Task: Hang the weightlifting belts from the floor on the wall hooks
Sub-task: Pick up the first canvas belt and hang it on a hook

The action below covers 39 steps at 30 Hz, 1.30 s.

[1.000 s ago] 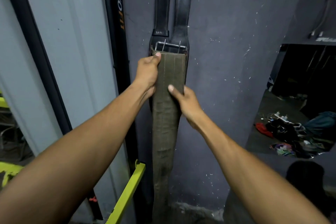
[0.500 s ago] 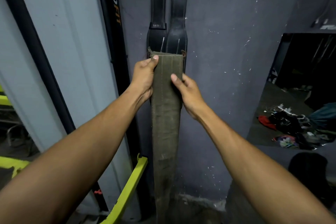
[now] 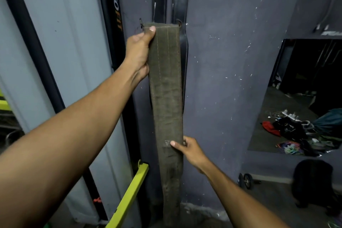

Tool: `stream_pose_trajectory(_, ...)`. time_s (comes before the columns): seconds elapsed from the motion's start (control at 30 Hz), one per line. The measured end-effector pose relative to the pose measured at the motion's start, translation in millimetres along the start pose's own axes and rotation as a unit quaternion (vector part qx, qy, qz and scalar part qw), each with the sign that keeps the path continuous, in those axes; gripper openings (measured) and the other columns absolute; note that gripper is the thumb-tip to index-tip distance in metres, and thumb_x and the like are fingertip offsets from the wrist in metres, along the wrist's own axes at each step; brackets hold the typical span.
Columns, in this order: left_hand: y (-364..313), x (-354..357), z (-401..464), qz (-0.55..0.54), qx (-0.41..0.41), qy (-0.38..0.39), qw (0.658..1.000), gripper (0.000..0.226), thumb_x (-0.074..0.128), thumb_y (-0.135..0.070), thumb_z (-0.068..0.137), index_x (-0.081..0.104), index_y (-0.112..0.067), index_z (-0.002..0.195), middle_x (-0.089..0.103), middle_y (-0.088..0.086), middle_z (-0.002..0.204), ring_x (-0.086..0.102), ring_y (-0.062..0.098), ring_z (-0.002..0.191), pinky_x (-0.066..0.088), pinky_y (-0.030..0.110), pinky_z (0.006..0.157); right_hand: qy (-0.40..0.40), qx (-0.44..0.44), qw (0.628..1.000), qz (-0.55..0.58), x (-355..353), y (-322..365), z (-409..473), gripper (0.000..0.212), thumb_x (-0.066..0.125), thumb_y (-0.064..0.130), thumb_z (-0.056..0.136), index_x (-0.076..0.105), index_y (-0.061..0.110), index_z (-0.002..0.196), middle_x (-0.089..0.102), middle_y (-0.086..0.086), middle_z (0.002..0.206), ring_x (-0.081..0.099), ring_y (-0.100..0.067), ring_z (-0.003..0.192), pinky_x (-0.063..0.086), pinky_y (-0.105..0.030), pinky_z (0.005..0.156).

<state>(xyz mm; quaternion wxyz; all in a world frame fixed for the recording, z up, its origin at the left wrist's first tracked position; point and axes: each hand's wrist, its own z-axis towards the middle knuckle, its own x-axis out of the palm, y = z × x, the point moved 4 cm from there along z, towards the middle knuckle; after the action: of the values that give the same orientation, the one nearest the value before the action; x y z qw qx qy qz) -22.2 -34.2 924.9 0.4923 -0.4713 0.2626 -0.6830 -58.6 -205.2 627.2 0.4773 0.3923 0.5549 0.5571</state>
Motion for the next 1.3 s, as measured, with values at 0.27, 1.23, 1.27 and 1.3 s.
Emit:
stream_pose_trajectory(0.27,54,9,-23,0.026,-0.038,0.053,0.998,0.034,0.067,-0.013,0.095,0.064,0.007,0.122,0.073,0.022,0.106,0.073,0.028,0.088,0.057,0.054,0.092,-0.064,-0.137,0.983,0.105,-37,191,41,0.043,0.049,0.046,0.108,0.066,0.016,0.132,0.076,-0.01,0.127,0.072,-0.022,0.115,0.057,-0.038,0.093)
stream_pose_trajectory(1.23,37,116,108,0.076,0.057,0.092,0.991,0.018,0.067,-0.025,0.097,0.052,-0.017,0.101,0.069,0.004,0.088,0.066,0.014,0.074,0.056,0.029,0.066,-0.135,-0.326,0.933,0.062,-169,340,139,0.033,0.065,0.014,0.103,0.065,0.013,0.136,0.081,-0.018,0.099,0.076,-0.022,0.081,0.063,-0.035,0.075)
stream_pose_trajectory(1.27,35,122,114,0.079,0.065,0.093,0.99,0.019,0.068,-0.026,0.096,0.051,-0.017,0.102,0.068,0.005,0.087,0.064,0.015,0.074,0.054,0.031,0.067,-0.136,-0.329,0.932,0.064,-174,344,143,0.033,0.066,0.014,0.102,0.065,0.013,0.136,0.081,-0.018,0.099,0.076,-0.023,0.081,0.063,-0.036,0.077)
stream_pose_trajectory(1.3,33,127,118,0.083,0.072,0.093,0.99,0.02,0.068,-0.026,0.096,0.051,-0.016,0.103,0.067,0.004,0.087,0.063,0.015,0.073,0.053,0.032,0.067,-0.138,-0.333,0.931,0.064,-180,349,147,0.033,0.066,0.014,0.102,0.066,0.013,0.135,0.082,-0.017,0.097,0.077,-0.023,0.081,0.064,-0.037,0.078)
